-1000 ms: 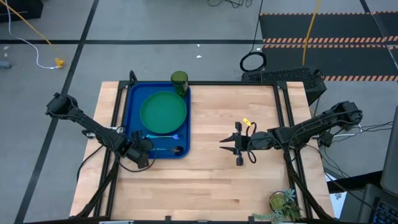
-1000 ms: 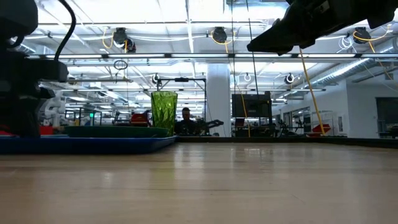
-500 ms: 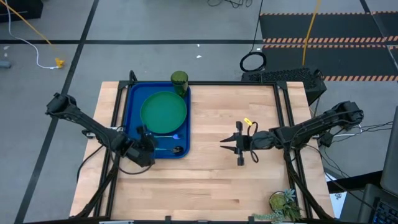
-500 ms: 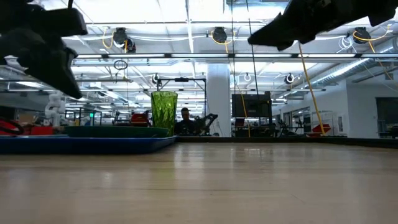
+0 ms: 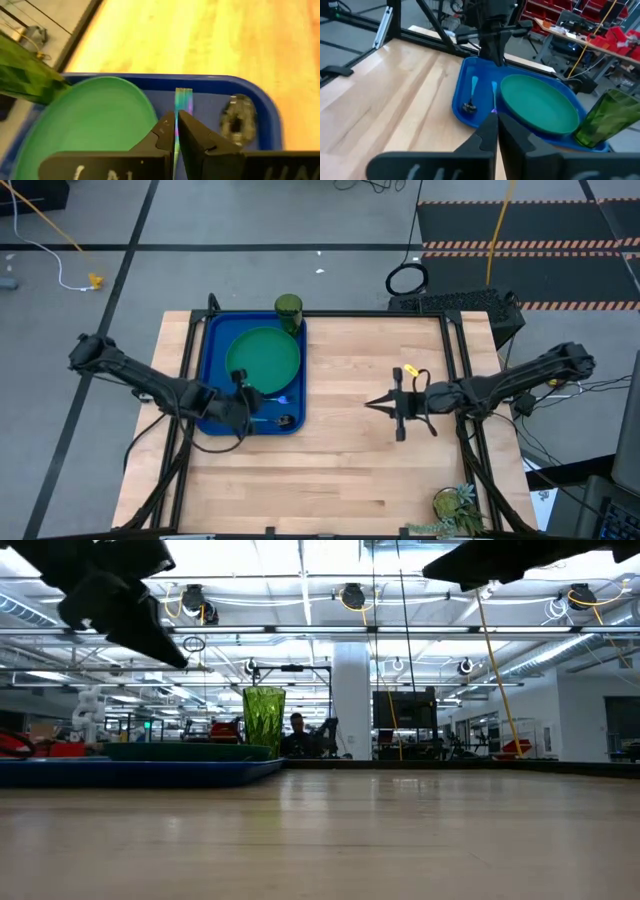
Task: Pick and place plate/cup/fork/spoon on tray
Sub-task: Return to Home Position
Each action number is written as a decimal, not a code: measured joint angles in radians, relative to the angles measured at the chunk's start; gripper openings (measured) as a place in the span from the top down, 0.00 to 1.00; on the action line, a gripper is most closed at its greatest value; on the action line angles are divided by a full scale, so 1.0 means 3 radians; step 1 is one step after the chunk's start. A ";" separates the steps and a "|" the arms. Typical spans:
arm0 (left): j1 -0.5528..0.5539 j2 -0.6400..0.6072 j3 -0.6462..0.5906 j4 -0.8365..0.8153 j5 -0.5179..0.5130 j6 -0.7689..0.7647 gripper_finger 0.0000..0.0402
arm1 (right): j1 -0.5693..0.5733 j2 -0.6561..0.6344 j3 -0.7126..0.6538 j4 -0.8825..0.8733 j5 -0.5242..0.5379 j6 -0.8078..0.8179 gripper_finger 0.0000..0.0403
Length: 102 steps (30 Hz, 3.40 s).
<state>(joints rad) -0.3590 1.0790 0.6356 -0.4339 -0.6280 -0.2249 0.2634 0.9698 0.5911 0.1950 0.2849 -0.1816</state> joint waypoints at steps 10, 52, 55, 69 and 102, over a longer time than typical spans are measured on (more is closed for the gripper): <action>0.0385 -0.0509 -0.0310 0.0601 0.0193 0.0549 0.94 | -0.0123 -0.0303 -0.0084 -0.0341 0.0007 -0.0107 0.99; 0.0592 -0.2188 -0.1974 0.2060 0.0531 0.0837 0.94 | -0.0771 -0.1751 -0.1809 0.0710 -0.0446 -0.0120 1.00; 0.0592 -0.2234 -0.1974 0.2060 0.0531 0.0875 0.94 | -0.0771 -0.1877 -0.1812 0.0666 -0.0440 -0.0123 1.00; 0.0592 -0.2249 -0.1974 0.2062 0.0512 0.0976 0.94 | -0.0739 -0.2484 -0.1821 0.0210 -0.0610 0.0282 1.00; 0.0591 -0.2273 -0.1974 0.2154 0.0436 0.1132 0.94 | -0.0740 -0.3202 -0.1919 -0.0530 -0.1043 0.0576 1.00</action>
<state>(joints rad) -0.1818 0.3969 0.0433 0.2121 -0.4971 0.1146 0.0414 0.0091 0.0154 0.0361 -0.0280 -0.0090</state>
